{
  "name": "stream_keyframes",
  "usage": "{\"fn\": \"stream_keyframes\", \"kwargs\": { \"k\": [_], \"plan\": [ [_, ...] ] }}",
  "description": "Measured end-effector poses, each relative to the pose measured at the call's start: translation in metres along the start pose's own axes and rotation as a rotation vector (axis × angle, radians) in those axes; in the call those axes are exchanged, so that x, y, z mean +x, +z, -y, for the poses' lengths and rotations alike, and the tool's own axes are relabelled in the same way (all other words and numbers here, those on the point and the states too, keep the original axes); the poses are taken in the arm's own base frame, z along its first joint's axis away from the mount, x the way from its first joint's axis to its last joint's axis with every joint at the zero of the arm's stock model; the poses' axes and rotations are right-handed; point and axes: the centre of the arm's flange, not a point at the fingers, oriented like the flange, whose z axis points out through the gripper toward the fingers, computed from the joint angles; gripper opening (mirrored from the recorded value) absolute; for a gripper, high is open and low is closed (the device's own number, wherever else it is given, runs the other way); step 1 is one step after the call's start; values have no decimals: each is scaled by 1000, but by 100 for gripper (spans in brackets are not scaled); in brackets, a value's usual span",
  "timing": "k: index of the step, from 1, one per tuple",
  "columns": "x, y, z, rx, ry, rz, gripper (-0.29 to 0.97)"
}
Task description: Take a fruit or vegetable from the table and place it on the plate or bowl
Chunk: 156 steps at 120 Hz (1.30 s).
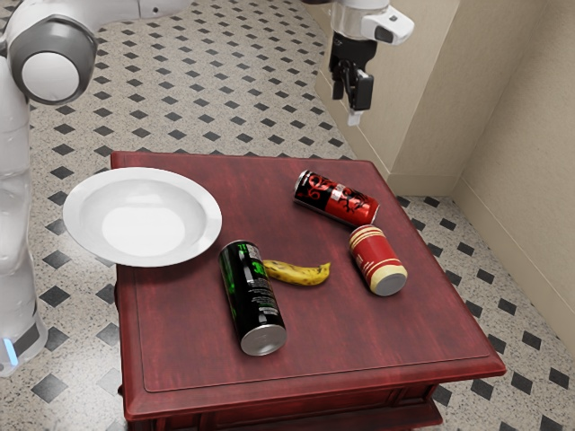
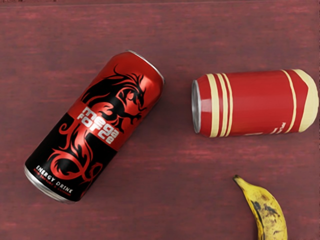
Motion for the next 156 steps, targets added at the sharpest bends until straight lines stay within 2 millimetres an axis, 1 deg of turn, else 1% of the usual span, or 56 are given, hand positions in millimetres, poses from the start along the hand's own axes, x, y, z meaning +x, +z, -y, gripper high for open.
{"fn": "stream_keyframes", "kwargs": {
  "k": [24,26,29,32,37,41,44,48,52,56,60,63,67,71,79,88,95,101,120,132,136,140,146,156],
  "plan": [
    [0,0,0,-10,4,2,68],
    [-1,-4,1,-12,-1,-4,68],
    [-3,-17,3,-15,-9,-23,68],
    [-5,-36,5,-10,-18,-52,68],
    [-14,-85,8,22,-28,-132,68],
    [-22,-113,4,38,-26,-176,68],
    [-26,-123,-4,42,-16,-189,68],
    [-26,-125,-23,40,14,-184,68],
    [-22,-118,-52,29,63,-165,68],
    [-20,-106,-90,14,129,-134,68],
    [-20,-87,-129,5,194,-87,68],
    [-21,-74,-153,0,233,-56,68],
    [-19,-56,-175,-2,267,-17,68],
    [-16,-40,-184,-1,278,16,68],
    [-3,-6,-190,3,274,77,68],
    [7,18,-193,4,266,109,68],
    [18,39,-190,3,250,131,68],
    [23,48,-188,3,240,137,68],
    [34,66,-182,1,209,144,68],
    [41,76,-169,10,173,149,68],
    [41,76,-168,11,168,147,68],
    [37,81,-169,17,165,160,68],
    [26,97,-168,26,157,186,68],
    [3,125,-154,26,120,217,68]
  ]
}}
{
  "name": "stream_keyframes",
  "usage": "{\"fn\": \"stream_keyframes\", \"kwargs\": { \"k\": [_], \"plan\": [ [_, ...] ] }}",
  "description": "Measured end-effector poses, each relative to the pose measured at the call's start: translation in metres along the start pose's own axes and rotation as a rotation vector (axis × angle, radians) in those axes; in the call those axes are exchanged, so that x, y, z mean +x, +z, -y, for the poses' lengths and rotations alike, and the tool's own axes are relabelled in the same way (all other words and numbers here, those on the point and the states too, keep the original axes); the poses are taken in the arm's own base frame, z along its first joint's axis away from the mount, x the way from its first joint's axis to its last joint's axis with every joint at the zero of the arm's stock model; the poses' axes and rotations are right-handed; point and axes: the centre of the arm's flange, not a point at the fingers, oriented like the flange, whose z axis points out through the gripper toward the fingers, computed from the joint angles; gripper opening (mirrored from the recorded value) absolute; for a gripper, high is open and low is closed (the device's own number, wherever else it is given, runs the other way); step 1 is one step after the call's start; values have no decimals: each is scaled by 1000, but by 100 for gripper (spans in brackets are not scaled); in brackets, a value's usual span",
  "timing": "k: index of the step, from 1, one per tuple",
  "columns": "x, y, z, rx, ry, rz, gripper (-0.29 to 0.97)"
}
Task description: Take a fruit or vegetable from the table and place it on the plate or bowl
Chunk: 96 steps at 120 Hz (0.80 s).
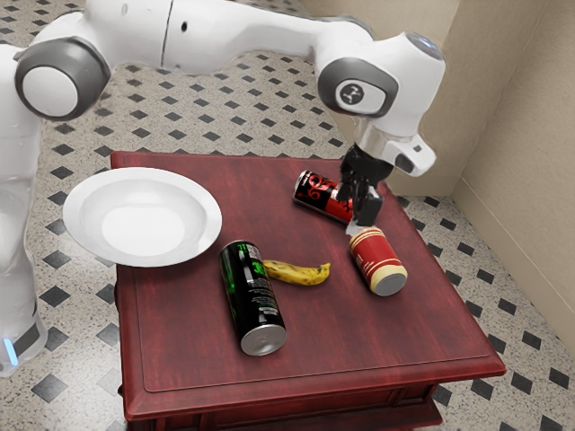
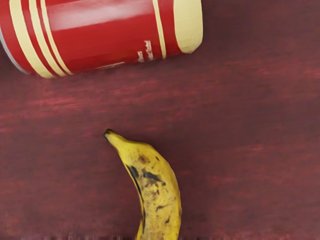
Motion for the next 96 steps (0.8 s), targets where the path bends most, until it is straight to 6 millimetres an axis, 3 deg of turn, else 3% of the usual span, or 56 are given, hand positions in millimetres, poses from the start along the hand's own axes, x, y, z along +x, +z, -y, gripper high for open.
{"fn": "stream_keyframes", "kwargs": {
  "k": [17,45,70,96],
  "plan": [
    [-27,42,18,-19,-51,-28,68],
    [-54,70,40,-39,-108,-109,68],
    [-67,89,38,-44,-111,-142,68],
    [-75,124,37,-44,-114,-116,68]
  ]
}}
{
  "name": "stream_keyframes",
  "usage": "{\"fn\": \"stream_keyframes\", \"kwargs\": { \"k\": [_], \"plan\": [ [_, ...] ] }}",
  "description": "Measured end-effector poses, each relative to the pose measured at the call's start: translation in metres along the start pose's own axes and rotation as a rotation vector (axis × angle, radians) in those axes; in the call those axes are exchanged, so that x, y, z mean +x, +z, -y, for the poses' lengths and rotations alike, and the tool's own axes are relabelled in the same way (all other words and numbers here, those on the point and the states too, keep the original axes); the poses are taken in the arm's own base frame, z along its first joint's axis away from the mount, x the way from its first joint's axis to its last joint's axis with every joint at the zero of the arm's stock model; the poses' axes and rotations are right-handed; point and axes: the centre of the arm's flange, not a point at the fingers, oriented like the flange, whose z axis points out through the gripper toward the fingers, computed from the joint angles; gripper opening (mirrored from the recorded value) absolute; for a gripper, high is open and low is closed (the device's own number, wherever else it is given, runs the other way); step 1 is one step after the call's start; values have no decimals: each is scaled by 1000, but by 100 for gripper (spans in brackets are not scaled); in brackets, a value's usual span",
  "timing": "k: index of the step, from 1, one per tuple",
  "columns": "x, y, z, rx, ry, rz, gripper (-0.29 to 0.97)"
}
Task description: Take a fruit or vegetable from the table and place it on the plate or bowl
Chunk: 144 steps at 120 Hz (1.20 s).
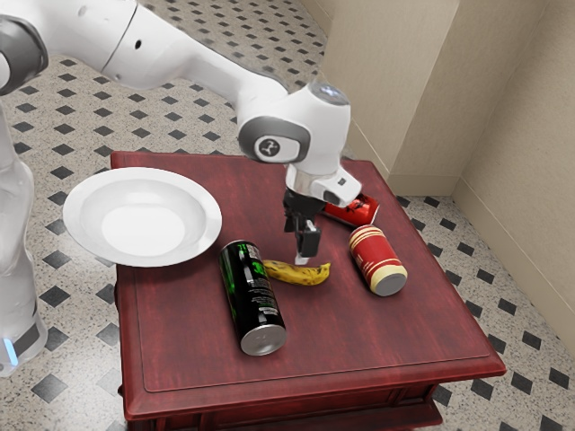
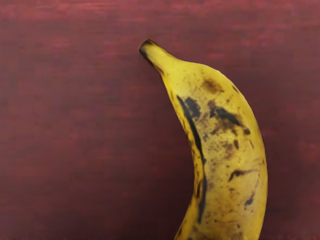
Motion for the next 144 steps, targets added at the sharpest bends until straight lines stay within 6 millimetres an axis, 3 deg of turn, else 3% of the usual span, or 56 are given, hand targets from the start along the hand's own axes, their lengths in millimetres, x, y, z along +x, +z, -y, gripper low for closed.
{"fn": "stream_keyframes", "kwargs": {
  "k": [108,144],
  "plan": [
    [1,30,-6,-13,-1,-11,68],
    [3,43,-16,-21,12,3,68]
  ]
}}
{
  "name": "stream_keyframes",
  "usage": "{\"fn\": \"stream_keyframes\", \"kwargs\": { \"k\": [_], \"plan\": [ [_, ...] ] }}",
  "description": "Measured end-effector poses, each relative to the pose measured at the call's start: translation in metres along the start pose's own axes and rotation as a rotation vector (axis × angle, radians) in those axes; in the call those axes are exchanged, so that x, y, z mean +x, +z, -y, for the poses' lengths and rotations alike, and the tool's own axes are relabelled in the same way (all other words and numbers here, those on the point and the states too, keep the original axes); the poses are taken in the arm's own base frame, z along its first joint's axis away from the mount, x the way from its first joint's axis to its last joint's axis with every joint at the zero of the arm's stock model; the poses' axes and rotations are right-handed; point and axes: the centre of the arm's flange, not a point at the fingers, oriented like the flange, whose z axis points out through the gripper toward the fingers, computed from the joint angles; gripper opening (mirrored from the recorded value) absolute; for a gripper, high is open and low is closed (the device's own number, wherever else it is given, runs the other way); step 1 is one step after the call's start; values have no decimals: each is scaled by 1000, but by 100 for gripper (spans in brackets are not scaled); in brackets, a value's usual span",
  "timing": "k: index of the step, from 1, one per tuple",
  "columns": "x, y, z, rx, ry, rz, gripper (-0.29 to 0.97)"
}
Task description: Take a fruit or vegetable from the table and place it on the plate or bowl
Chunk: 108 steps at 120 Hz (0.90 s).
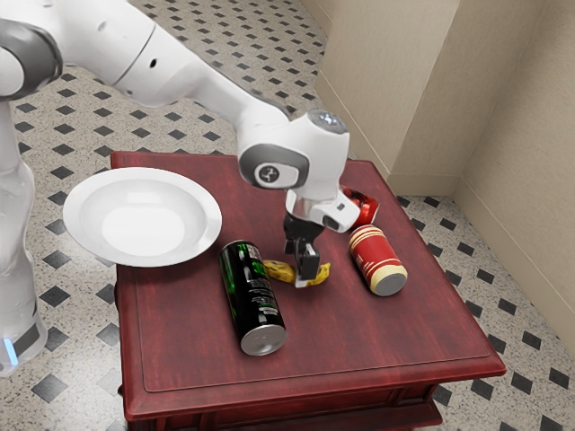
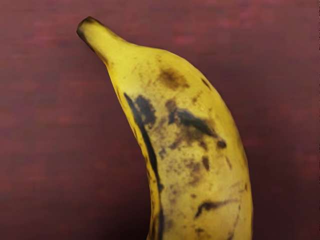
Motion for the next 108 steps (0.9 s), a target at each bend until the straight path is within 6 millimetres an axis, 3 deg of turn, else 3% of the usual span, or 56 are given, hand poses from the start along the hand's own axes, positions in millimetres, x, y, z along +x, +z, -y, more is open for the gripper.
{"fn": "stream_keyframes", "kwargs": {
  "k": [20,49,68,88,108],
  "plan": [
    [1,5,-1,-3,-1,4,62],
    [4,15,2,-2,-5,15,25],
    [5,13,4,-1,-4,5,16],
    [2,-24,5,-1,1,-63,15],
    [15,-97,-4,-1,24,-186,15]
  ]
}}
